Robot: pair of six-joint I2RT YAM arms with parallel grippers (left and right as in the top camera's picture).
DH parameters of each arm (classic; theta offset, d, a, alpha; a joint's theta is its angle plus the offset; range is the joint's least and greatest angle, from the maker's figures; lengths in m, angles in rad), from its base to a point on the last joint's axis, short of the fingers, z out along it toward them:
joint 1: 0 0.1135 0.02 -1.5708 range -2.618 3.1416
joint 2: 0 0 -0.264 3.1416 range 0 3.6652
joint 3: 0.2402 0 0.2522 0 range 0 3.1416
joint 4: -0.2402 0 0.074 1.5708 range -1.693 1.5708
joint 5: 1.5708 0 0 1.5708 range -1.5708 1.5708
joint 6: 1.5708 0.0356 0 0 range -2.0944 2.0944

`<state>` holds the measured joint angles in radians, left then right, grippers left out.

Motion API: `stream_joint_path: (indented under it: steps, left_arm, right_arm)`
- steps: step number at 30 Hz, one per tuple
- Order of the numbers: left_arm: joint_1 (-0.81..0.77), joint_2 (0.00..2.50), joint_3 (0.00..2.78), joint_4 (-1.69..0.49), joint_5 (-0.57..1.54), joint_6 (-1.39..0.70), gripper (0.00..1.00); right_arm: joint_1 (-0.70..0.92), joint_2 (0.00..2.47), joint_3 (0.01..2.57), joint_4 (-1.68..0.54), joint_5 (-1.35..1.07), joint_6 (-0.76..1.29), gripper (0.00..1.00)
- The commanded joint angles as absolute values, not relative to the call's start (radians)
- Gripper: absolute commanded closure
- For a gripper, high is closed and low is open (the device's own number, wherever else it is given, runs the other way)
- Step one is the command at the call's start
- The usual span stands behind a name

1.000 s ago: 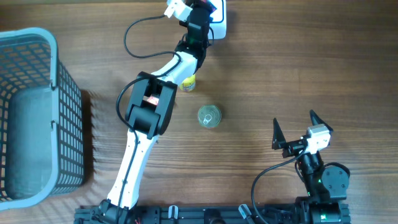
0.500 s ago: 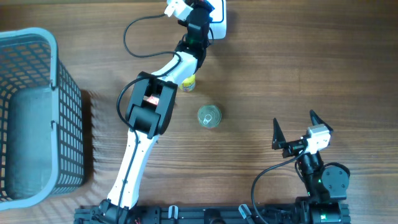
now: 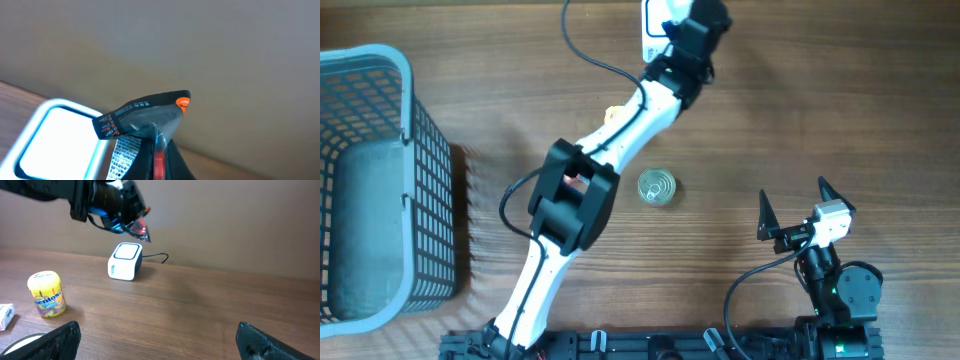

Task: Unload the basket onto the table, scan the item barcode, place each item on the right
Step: 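Swing the held packet rightward toward the right gripper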

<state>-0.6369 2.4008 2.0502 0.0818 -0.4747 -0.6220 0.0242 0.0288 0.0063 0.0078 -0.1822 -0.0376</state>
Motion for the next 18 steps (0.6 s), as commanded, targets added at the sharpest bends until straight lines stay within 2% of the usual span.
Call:
stream_joint_path:
  steps: [1,11,18]
  left_arm:
    - [-0.665,2.376,2.065,-0.037,-0.3,-0.61,0.96]
    - [-0.69,2.376,2.063,-0.355,0.139,-0.635,0.96]
    - [-0.778,2.376,2.061,-0.512,0.19,-0.632,0.96]
  right_arm:
    - [0.024,0.025,0.005,0.013,-0.179,-0.023,0.0]
    - [0.024,0.025,0.005,0.013,-0.179,-0.024,0.0]
    - [0.024,0.025,0.005,0.013,-0.179,-0.023,0.0]
